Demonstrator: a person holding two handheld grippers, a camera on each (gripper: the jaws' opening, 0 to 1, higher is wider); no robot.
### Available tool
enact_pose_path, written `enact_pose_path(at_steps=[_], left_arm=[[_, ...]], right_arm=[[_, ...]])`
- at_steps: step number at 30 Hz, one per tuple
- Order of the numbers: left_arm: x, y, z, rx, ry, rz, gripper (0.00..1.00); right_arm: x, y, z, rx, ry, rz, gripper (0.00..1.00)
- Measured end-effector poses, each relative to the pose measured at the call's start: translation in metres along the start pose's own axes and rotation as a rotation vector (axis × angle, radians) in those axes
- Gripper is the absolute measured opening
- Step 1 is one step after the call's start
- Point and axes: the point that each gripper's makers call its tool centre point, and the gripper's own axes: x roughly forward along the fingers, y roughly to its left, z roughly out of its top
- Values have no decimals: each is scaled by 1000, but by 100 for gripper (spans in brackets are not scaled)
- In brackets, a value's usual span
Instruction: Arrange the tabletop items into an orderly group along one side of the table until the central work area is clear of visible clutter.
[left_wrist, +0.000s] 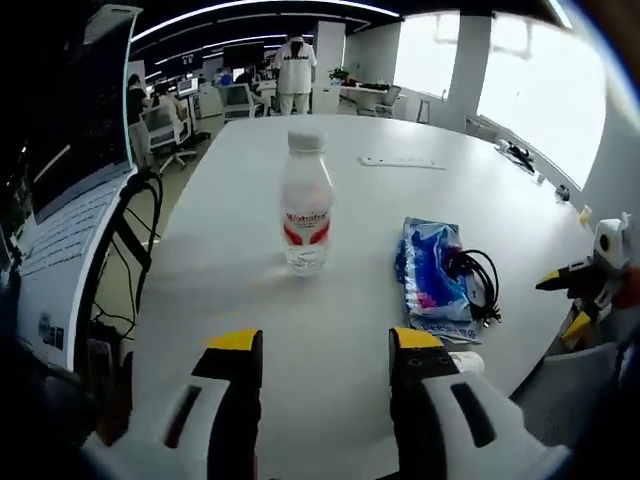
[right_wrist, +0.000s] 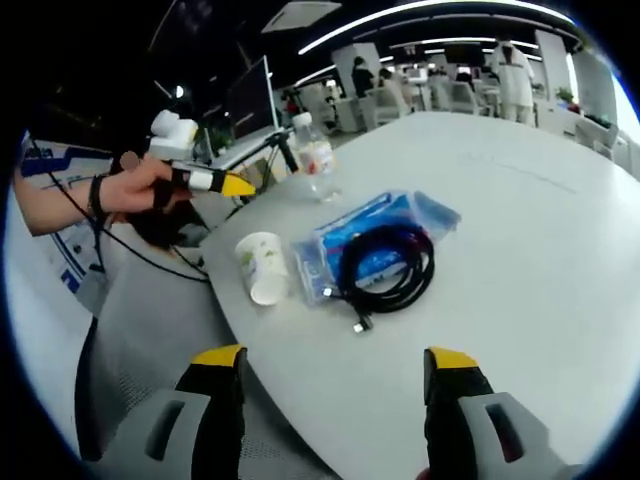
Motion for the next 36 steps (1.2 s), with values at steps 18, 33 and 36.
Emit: enact_pose_path(at_steps=[18, 33, 36], left_arm=[[-15, -13, -31, -57, -5, -19, 48], [-22, -41, -48, -48, -17, -120, 48], [-23, -44, -48, -43, -19, -135, 47]], right_arm=[[6, 12, -9, -25, 43, 24, 73], [27, 35, 1, -85, 94, 68, 73], [33, 41, 6, -102, 100, 81, 73]])
